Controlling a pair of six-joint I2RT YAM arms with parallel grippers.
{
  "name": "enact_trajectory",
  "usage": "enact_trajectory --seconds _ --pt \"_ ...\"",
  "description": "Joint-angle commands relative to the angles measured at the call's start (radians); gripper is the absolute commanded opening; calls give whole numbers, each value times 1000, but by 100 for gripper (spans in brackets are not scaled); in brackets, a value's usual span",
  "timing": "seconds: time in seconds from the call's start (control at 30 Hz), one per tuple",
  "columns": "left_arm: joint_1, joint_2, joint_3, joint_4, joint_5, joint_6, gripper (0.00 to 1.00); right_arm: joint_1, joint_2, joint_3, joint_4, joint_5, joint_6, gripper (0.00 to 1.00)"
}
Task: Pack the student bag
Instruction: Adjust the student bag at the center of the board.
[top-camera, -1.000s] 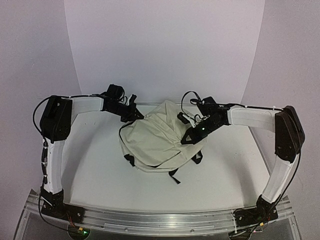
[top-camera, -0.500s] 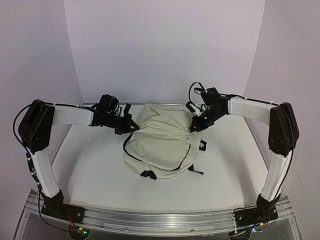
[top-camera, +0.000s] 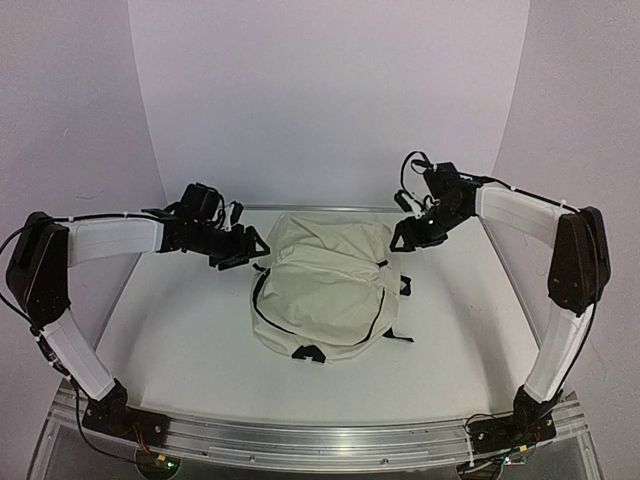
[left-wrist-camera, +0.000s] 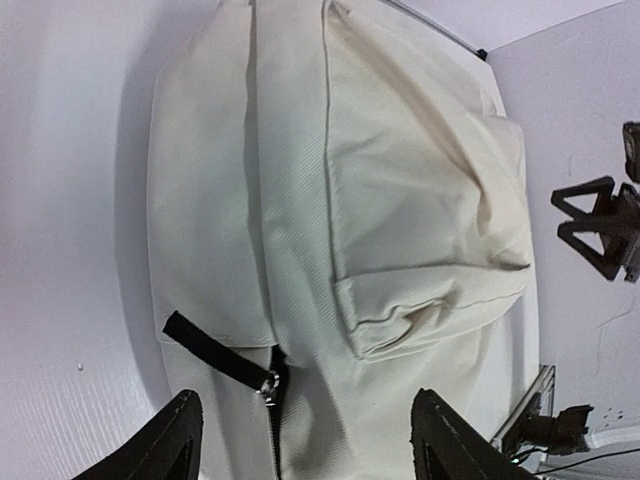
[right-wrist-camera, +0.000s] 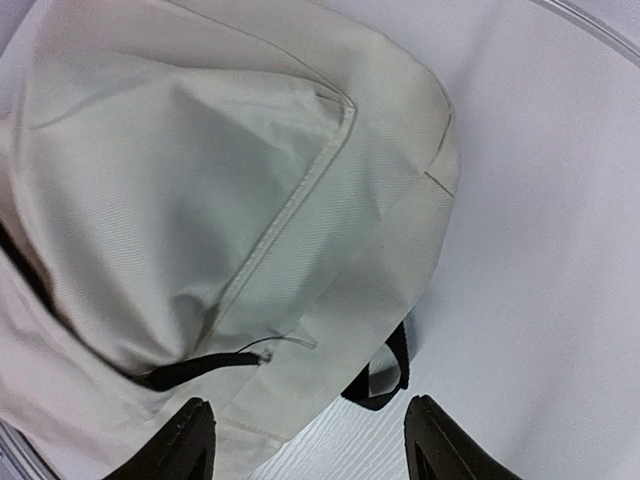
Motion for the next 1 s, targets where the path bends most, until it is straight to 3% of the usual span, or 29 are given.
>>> enact_trajectory --seconds 0.0,0.17,0.37,0.47,0.7,0.87,0.97 --pt "-11 60 183 -89 12 105 74 11 -77 -28 -13 -122 54 66" --pt "-34 206 362 -179 49 179 78 7 -30 -46 -12 -148 68 66" --pt "-46 328 409 -243 28 190 60 -7 45 -56 -12 -129 62 66" --pt "-42 348 344 -258 -48 164 49 -16 82 -51 -11 -98 56 66" --pt "0 430 118 -157 -56 40 38 -66 120 -16 -11 -107 67 70" --pt "-1 473 30 -12 51 -63 40 -72 107 -42 -12 -203 76 75" --pt "-13 426 -33 92 108 -98 50 -71 102 -96 -12 -303 76 81"
